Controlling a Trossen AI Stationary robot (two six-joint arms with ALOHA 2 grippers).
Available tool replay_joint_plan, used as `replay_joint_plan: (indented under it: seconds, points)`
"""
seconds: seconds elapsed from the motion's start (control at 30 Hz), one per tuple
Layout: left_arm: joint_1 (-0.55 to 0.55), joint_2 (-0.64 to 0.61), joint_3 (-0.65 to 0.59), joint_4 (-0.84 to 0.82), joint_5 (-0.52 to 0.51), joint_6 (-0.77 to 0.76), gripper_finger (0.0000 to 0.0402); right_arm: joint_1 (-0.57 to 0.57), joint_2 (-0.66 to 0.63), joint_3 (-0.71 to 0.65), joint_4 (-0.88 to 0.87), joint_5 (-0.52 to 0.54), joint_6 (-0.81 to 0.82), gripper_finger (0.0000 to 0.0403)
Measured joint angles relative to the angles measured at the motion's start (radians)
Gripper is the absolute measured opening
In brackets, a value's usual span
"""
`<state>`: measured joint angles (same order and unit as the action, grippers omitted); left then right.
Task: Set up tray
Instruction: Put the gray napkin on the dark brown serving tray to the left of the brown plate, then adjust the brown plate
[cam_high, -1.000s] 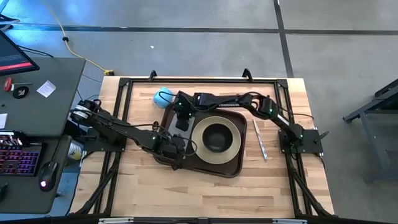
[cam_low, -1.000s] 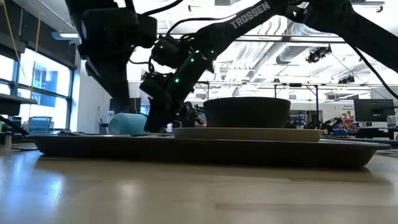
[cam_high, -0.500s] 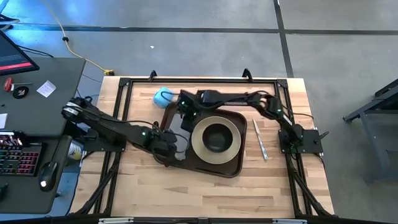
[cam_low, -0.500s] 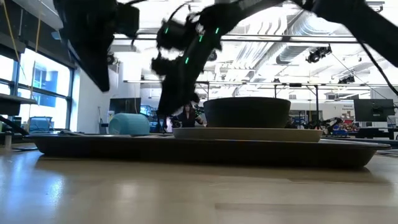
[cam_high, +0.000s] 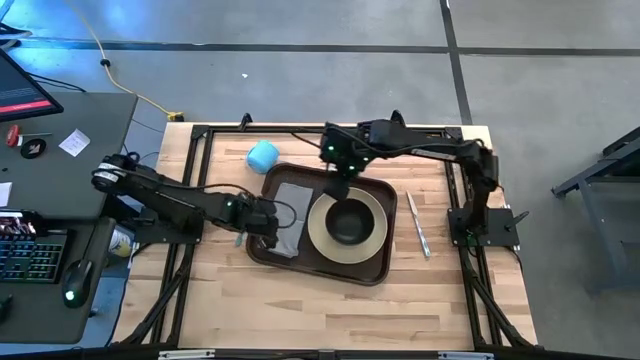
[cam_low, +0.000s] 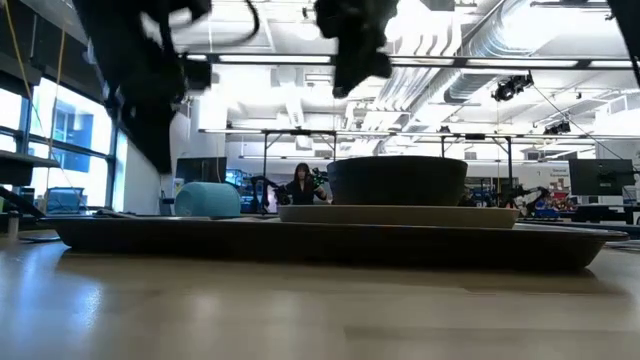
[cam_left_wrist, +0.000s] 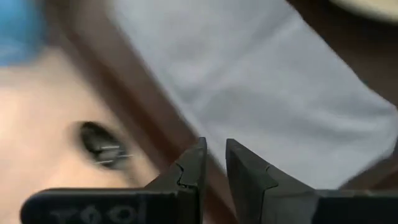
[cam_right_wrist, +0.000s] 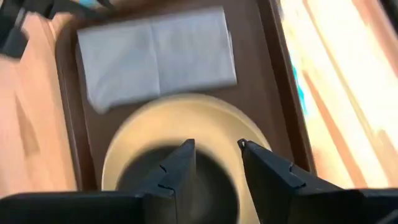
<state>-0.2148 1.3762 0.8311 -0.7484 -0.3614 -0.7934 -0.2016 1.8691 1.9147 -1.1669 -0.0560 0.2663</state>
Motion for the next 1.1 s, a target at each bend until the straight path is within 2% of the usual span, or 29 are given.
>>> replay_joint_plan:
  seconds: [0.07, 0.13, 0.3, 0.47, 0.67, 0.83, 1.1]
  points:
    - [0.020, 0.000, -0.080, 0.148, 0.078, 0.021, 0.0095, 0.000, -0.036, -0.026, -0.047, 0.004, 0.035, 0.0124]
    - [0.035, 0.000, -0.149, 0.224, 0.127, 0.010, 0.0094, 0.006, -0.072, -0.073, -0.056, 0.003, 0.076, 0.0124]
    - [0.060, 0.000, -0.229, 0.205, 0.143, -0.041, 0.0094, 0.027, -0.168, -0.244, 0.002, 0.002, 0.198, 0.0124]
    - [0.058, -0.003, -0.238, 0.193, 0.155, 0.008, 0.0094, 0.042, -0.247, -0.434, 0.114, -0.035, 0.322, 0.0124]
    - [0.057, -0.034, -0.142, 0.171, 0.211, 0.086, 0.0094, 0.054, -0.315, -0.593, 0.210, -0.066, 0.484, 0.0124]
    - [0.057, -0.061, -0.022, 0.072, 0.172, 0.144, 0.0094, 0.067, -0.328, -0.701, 0.212, -0.047, 0.550, 0.0124]
    - [0.058, -0.066, 0.150, -0.180, 0.109, 0.186, 0.0094, 0.117, -0.352, -0.873, 0.197, -0.102, 0.731, 0.0124]
